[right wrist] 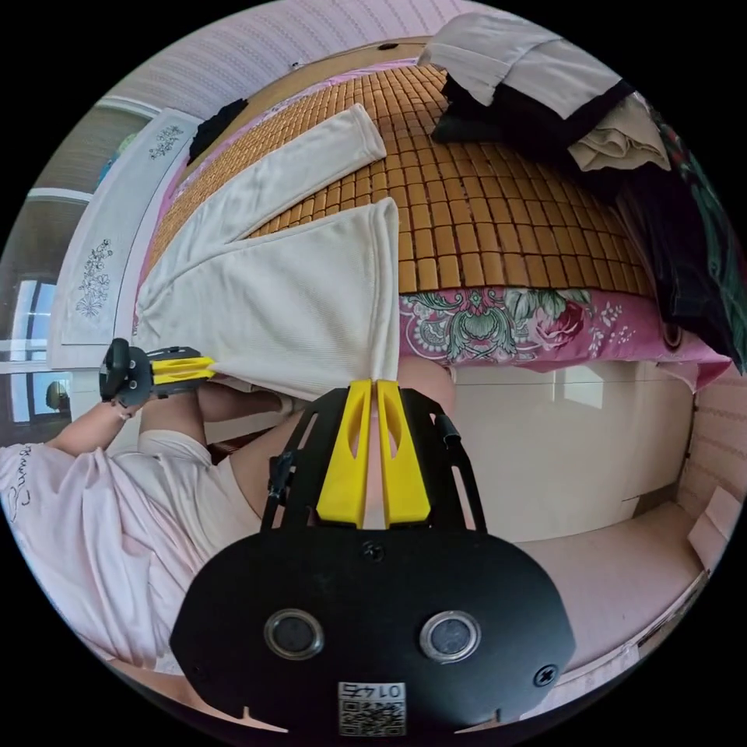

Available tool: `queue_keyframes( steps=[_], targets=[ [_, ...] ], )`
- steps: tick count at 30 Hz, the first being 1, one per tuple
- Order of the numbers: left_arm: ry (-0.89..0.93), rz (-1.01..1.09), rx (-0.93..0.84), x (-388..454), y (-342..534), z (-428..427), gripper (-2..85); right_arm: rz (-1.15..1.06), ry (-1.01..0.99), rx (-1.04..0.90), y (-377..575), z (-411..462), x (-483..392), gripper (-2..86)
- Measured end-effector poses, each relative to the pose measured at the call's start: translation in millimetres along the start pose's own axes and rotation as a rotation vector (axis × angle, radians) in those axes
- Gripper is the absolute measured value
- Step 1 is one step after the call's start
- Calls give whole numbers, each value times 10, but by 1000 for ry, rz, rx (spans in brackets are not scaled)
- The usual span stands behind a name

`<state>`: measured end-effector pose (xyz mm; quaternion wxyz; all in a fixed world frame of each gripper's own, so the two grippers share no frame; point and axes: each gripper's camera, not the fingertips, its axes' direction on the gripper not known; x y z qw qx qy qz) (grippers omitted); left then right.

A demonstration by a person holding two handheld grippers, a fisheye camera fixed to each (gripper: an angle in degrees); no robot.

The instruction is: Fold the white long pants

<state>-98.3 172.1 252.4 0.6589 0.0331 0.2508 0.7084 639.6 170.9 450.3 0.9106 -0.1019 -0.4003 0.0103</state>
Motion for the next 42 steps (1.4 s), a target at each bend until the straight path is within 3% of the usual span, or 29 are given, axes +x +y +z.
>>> queue_keyframes(
  steps=[4,8,12,16,18,22,27,36,42],
  targets=[
    [159,34,84,-60,302,-359,18,-46,24,-33,2,-70,57,-5],
    [338,-141,123,-487,548,-353,44,-47,33,-79,-43,32,65,-1],
    [483,-332,314,-897,1224,-655,48,6,-9,-46,25,-17,96,30],
    [490,-590,474,-1262,2192,-908,50,105,-62,74,128,-162,191,91],
    [430,-825,531,-1488,2986,-996,51,145,-64,103,163,-173,188,117],
    [325,-1215,574,-1688,4256,-1025,64,171,-43,61,162,-53,96,147],
    [402,-1633,774,-1653,5803,-927,78,205,-95,-5,141,127,-37,162],
    [412,-1961,803,-1681,6776,-659,118,271,-25,-47,119,222,-211,102],
    [527,-2063,981,-1783,7093,-527,135,290,-48,4,220,68,-315,60]
  ],
)
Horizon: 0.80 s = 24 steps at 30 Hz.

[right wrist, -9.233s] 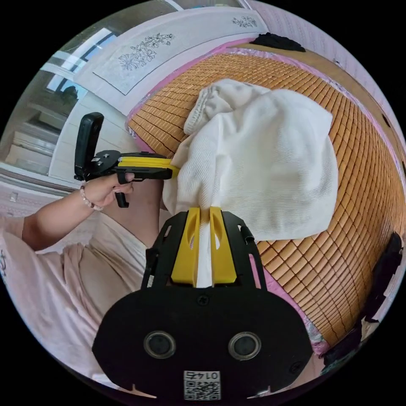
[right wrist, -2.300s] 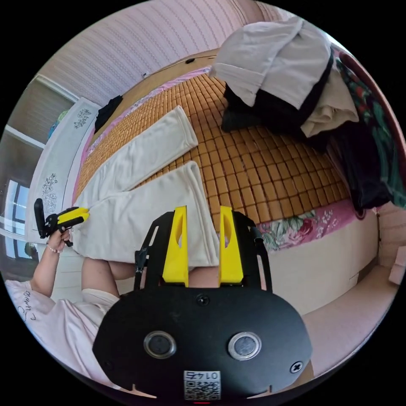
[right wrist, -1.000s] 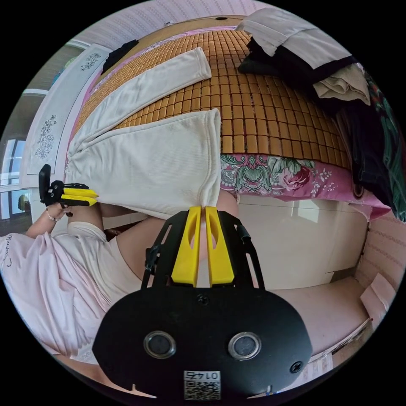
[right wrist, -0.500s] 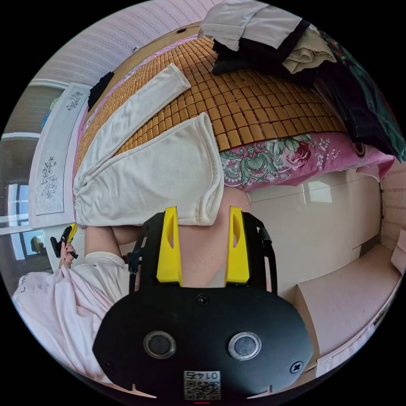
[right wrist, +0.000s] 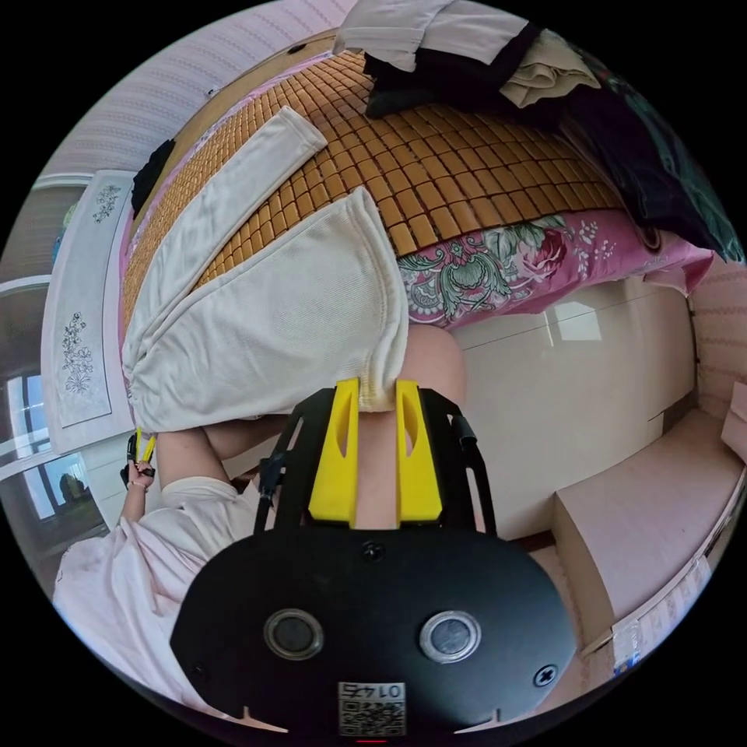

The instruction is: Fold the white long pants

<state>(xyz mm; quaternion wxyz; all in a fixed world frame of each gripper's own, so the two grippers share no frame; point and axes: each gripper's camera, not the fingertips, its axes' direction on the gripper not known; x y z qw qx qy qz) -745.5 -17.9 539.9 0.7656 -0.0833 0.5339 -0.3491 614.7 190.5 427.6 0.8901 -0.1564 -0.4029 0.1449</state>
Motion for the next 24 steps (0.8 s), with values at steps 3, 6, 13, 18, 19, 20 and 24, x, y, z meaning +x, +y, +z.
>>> queue_keyframes(
  steps=[3,6,13,18,19,20,24],
  targets=[
    [48,-47,-50,-51,-101,39,131,2,-32,29,44,-108,-68,39],
    [109,-80,-69,-75,-148,-53,106,-17,-25,59,76,-182,-164,29],
    [157,-36,-86,-59,-26,-402,37,-41,-4,113,167,-245,-345,19],
    [101,161,-59,261,280,-843,30,-14,-40,179,321,-412,-289,14],
    [104,161,-50,269,324,-896,30,-9,-44,187,343,-434,-276,13],
    [112,161,-37,275,410,-1002,28,-2,-53,204,387,-481,-254,12],
    [53,253,-32,352,698,-1268,28,0,-110,268,519,-633,-233,9]
  ],
)
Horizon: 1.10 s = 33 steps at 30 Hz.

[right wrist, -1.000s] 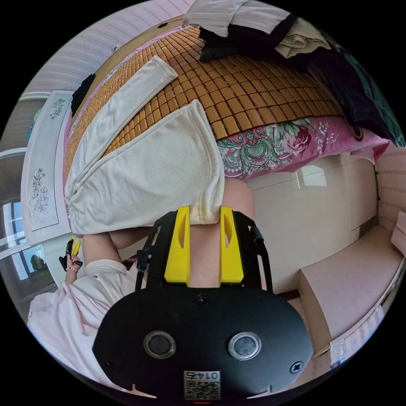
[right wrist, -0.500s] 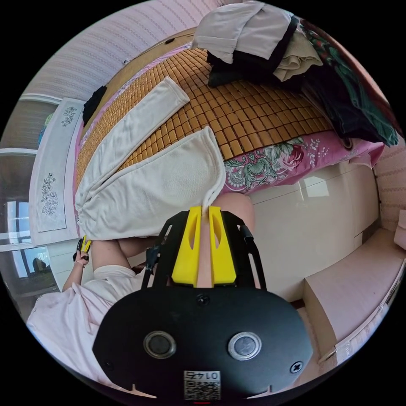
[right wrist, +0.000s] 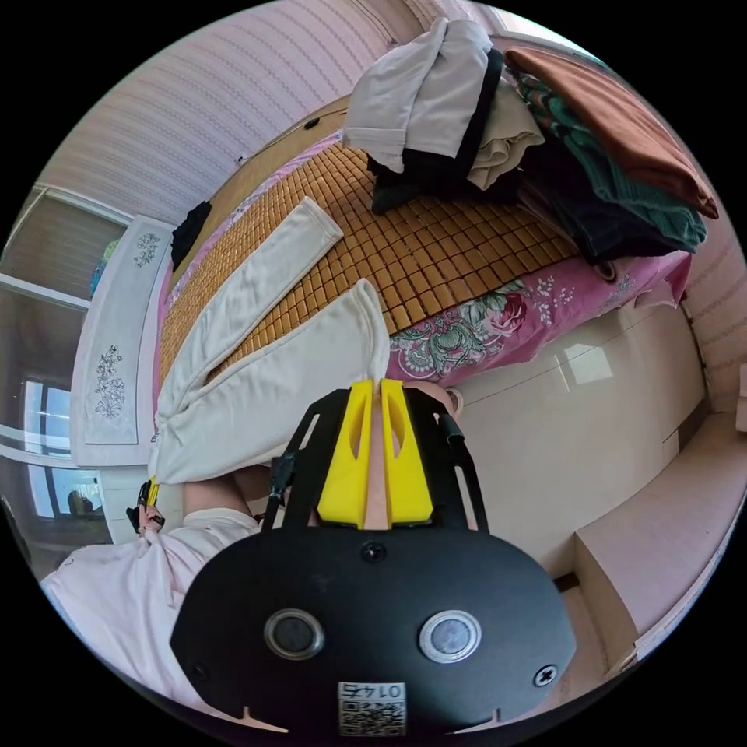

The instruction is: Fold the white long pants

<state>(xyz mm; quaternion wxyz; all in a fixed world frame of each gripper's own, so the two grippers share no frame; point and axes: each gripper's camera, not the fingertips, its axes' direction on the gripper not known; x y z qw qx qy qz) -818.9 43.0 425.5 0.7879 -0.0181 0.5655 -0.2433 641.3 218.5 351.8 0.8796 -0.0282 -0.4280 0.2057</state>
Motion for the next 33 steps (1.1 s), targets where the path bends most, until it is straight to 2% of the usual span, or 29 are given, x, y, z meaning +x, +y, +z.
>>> queue_keyframes(
  steps=[4,8,13,22,25,26,29,31,33],
  targets=[
    [-88,78,-33,196,187,-4,29,-35,-4,21,-18,-26,-160,8],
    [-96,118,-30,418,304,111,30,-120,37,22,-124,29,-482,7],
    [-91,212,-12,821,376,254,31,-188,-6,77,-351,-59,-825,7],
    [-77,384,26,1887,25,902,33,-447,56,132,-1688,3,-1882,9],
    [-33,322,82,2208,-315,1361,48,-380,91,175,-2416,273,-2202,11],
    [-18,245,88,2254,-436,1618,61,-327,131,164,-2659,479,-2271,17],
    [-104,160,120,2334,-471,2105,81,-227,260,-98,-3011,1162,-2291,84],
    [-149,185,130,2397,-355,2276,81,-242,331,-117,-2952,1407,-2268,82],
    [-192,313,33,2532,-81,2611,75,-298,429,-3,-2735,1577,-2210,49]
  ],
)
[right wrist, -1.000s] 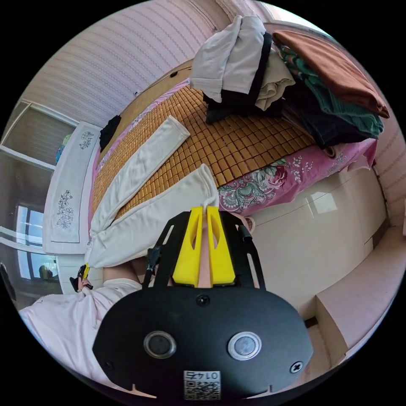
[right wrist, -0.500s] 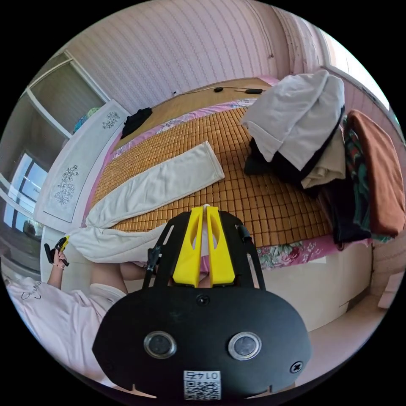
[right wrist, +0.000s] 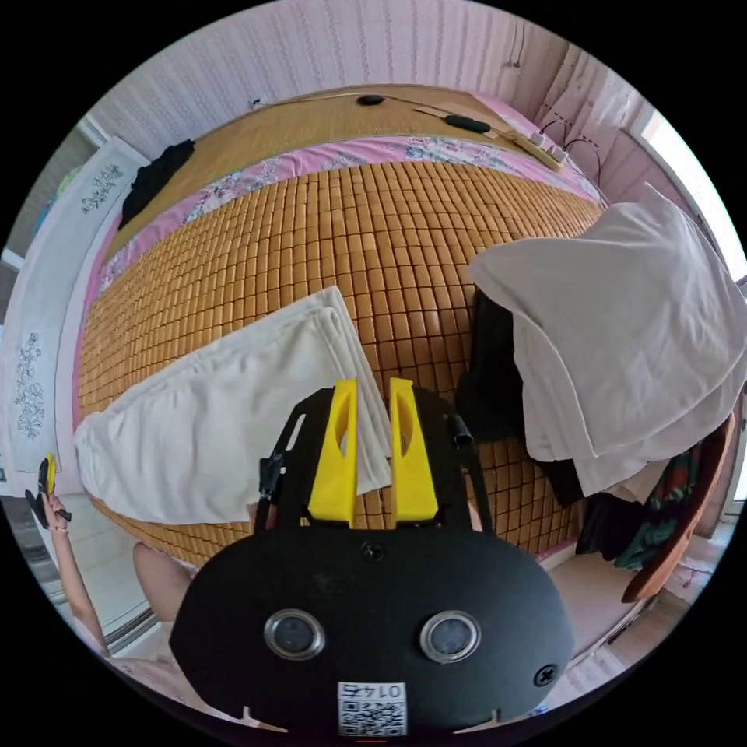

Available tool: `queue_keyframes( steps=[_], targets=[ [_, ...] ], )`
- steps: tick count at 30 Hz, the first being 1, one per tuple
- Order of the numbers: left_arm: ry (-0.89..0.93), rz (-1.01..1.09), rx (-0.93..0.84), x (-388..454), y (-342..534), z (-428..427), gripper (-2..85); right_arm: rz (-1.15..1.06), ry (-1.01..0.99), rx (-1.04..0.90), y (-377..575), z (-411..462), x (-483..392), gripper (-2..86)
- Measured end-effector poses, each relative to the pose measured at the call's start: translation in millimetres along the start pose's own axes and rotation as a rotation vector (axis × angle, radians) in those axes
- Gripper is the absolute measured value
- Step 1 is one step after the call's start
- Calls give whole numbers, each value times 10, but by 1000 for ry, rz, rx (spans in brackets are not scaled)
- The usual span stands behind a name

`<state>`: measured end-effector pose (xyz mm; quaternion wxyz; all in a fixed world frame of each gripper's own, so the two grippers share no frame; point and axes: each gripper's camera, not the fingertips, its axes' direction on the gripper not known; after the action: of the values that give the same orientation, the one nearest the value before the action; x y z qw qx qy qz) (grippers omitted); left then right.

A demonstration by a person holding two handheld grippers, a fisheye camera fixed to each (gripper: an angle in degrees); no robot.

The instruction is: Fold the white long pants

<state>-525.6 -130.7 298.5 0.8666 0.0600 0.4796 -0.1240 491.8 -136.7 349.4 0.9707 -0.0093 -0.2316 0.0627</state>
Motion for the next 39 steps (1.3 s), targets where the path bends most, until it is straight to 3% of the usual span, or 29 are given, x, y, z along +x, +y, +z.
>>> queue_keyframes(
  steps=[3,6,11,14,18,23,26,31,37,39],
  targets=[
    [-4,222,-220,443,489,558,74,76,110,-130,157,382,17,9],
    [-51,448,-455,909,1109,1194,91,93,2,-90,314,449,49,-2],
    [-260,832,-540,1675,1839,1647,166,127,-197,16,353,401,225,47],
    [-224,968,-516,2042,2101,1645,145,133,-239,-24,327,480,308,134],
    [-177,1134,-567,2388,2539,1876,142,180,-352,8,451,596,398,143],
    [-411,1205,-593,2417,2945,2601,138,162,-311,11,500,676,329,143],
    [-423,1139,-588,2433,2968,2823,102,100,-154,-67,438,676,295,82],
    [-487,1200,-574,2478,3102,2961,28,54,-184,-68,614,574,416,31],
    [-395,1253,-617,2454,3350,2657,1,137,-301,63,1460,113,916,13],
    [-280,1240,-656,2417,3502,2411,4,188,-325,78,1944,-73,1215,12]
  ],
)
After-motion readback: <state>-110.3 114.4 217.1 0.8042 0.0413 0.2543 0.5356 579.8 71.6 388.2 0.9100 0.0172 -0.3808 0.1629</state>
